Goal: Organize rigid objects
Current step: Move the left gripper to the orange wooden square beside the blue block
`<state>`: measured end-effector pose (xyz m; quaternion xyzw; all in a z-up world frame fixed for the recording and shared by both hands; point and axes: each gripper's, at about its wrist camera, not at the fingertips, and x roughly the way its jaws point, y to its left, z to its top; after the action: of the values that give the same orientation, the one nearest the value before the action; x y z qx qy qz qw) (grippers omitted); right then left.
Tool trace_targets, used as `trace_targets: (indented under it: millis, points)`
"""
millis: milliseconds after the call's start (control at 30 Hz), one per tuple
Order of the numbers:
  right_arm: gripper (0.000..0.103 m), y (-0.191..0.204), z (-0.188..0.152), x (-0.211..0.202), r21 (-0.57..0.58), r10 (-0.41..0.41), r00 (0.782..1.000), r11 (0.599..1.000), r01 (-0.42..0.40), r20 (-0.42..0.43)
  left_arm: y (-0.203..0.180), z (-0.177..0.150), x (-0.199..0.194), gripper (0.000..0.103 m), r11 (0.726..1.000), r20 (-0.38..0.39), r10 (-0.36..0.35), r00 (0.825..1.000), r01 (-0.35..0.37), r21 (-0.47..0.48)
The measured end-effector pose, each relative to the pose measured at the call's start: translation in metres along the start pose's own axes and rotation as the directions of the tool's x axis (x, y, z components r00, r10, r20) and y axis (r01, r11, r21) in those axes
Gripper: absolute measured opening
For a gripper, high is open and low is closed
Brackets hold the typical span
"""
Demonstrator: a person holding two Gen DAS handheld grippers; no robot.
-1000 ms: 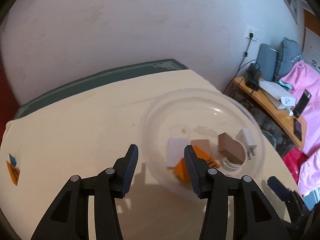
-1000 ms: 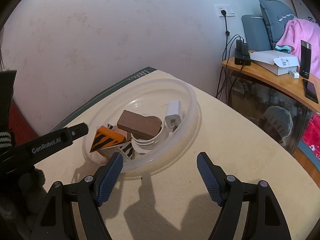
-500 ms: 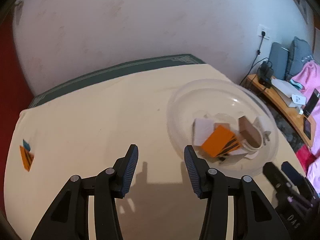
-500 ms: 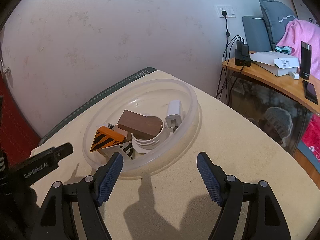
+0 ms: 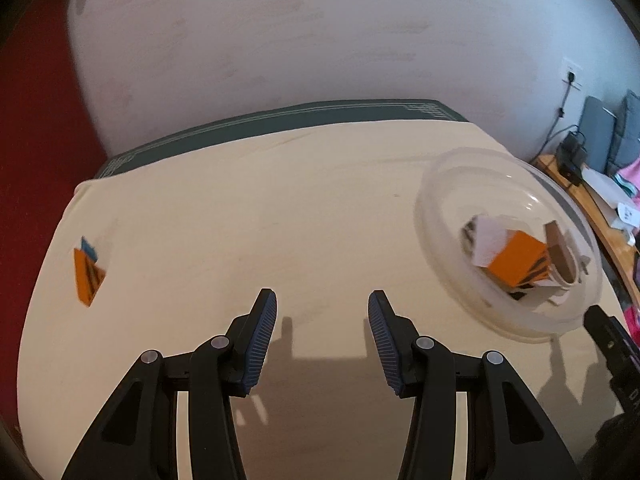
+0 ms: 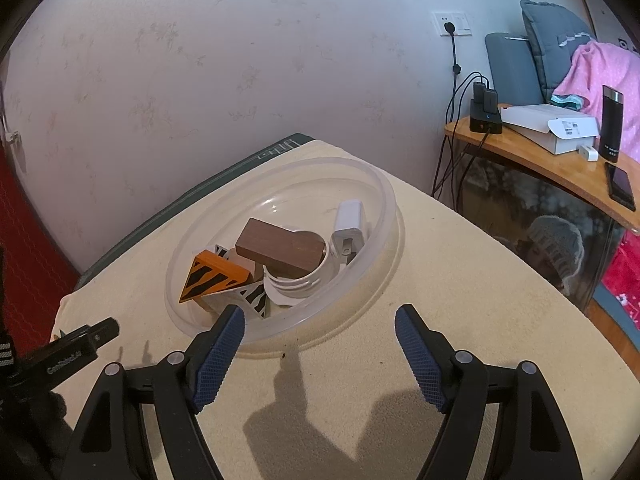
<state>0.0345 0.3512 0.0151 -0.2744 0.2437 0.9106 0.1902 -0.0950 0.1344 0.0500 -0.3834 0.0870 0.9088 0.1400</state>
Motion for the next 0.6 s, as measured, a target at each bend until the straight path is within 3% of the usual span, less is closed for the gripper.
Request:
trace_targets:
  millis: [367,600]
  points:
    - [0.081,0.004,0.001,0.000,-0.021,-0.027,1.000,0.999,0.027,0.007,0.068,-0.003,-0.003,0.049,0.990,0.003,0.088,0.996,-0.087,-0.111]
    - [0.081,0.011,-0.001,-0.003,-0.067,-0.047,0.999,0.997,0.048,0.019,0.118,-0.008,0.002,0.050,0.966,-0.024,0.180,0.983,-0.181,-0.187]
